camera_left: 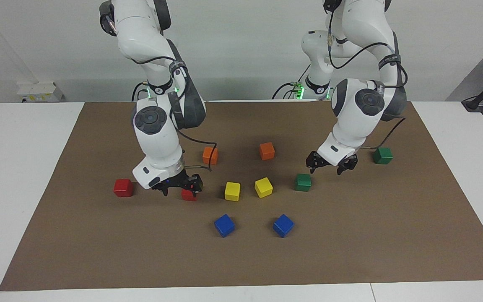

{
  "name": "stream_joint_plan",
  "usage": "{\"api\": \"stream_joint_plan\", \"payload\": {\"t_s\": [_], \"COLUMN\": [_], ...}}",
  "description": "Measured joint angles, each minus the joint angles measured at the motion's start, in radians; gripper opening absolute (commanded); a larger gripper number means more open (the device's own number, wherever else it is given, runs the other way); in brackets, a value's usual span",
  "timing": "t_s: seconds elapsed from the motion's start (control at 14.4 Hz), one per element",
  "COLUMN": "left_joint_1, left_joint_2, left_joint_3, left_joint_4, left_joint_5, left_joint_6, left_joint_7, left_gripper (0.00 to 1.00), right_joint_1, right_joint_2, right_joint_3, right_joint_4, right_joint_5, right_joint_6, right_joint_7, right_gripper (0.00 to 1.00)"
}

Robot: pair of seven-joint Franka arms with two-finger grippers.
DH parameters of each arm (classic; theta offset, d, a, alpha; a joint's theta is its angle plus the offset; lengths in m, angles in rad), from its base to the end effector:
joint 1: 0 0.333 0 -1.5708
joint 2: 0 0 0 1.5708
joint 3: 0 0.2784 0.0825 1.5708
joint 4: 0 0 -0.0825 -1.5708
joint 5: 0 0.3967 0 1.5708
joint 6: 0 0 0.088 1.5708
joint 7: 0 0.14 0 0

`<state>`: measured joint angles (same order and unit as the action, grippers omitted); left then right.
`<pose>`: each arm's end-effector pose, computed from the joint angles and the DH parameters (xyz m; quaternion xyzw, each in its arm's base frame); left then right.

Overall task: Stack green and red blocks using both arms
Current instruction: 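Grasp the second green with the left gripper while the right gripper grasps red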

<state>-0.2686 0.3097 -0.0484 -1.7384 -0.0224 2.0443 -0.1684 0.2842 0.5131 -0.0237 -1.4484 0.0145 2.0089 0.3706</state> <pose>0.6091 -0.2004 0.3240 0.9975 -0.0680 -0.0059 0.0164 0.6768 0.1839 0.3247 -0.9981 0.0563 -0.0223 0.0082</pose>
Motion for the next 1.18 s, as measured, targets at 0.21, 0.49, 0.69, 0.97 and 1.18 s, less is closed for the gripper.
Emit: {"api": "stream_joint_plan", "payload": {"t_s": [0.21,0.49,0.69,0.97,1.18], "left_joint_1": [-0.032,-0.034,-0.043,-0.062,-0.07], "left_joint_2": [0.055,0.089,0.104,0.109,0.109], "left_joint_3": [0.001,0.003,0.003,0.002,0.002], "left_joint_4": [0.002,0.001,-0.02,-0.054,-0.064], "left_joint_5": [0.0,0.003,0.004,0.005,0.006], "left_joint_6": [0.05,0.082,0.113,0.143,0.146], "left_joint_7": [-0.035,-0.039,-0.047,-0.084,-0.091], "left_gripper": [1.0,1.0,1.0,1.0,1.0], "right_joint_1": [-0.001,-0.004,0.0,0.014,0.02], "right_joint_2": [0.009,0.004,-0.013,-0.038,-0.054], "right_joint_3": [-0.001,-0.006,-0.003,0.0,0.0], "right_joint_4": [-0.026,-0.115,-0.165,-0.241,-0.309], "right_joint_5": [0.0,0.0,0.001,0.001,0.001], "right_joint_6": [0.01,0.075,0.117,0.186,0.251], "right_joint_7": [0.062,0.078,0.078,0.079,0.079], "right_gripper": [1.0,1.0,1.0,1.0,0.99]}}
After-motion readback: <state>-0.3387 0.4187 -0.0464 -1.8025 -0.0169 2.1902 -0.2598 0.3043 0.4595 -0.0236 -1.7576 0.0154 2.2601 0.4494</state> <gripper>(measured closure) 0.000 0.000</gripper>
